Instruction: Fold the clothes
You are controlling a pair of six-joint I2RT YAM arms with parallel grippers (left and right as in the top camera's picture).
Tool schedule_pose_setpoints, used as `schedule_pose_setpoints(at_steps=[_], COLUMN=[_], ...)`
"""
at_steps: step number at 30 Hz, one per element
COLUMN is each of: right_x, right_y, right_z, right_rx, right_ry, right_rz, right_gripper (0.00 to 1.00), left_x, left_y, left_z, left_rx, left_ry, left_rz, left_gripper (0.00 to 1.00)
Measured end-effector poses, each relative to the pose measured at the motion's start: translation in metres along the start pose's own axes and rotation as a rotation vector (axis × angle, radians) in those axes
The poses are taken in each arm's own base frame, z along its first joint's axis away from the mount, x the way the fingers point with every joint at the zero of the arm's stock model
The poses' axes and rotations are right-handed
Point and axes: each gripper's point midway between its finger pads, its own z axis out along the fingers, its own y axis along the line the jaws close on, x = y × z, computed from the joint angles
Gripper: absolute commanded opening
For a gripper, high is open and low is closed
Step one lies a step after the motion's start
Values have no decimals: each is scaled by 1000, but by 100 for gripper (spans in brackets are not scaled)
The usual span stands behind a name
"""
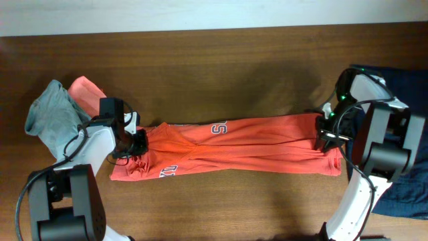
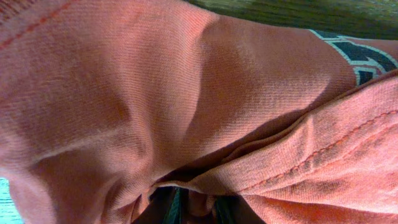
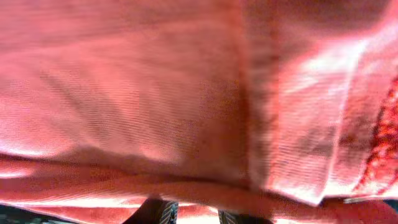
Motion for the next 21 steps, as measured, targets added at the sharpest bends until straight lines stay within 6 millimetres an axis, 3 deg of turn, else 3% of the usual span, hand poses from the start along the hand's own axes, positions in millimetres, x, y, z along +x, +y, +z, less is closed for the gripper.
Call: schedule_pose_setpoints(at_steps=[4, 7, 12, 16, 21], right_x=[-15, -23, -12, -12, -12], right_y=[13, 14, 3, -11, -23], right_z=[-29, -68, -113, -117, -91], right_rx=[19, 17, 11, 4, -42], right_ry=[-72, -169, -275, -298, -261], right_rz=[-42, -62, -68, -67, -89], right_gripper=[29, 49, 54, 56, 61], left_x=[0, 0, 0, 0, 0], left_y=[1, 1, 1, 1, 1], left_z=[0, 0, 0, 0, 0], left_rx=[-7, -7, -6, -5, -6], left_ry=[0, 0, -1, 0, 0], left_rz=[0, 0, -3, -4, -3], left_gripper=[21, 31, 34, 35, 35])
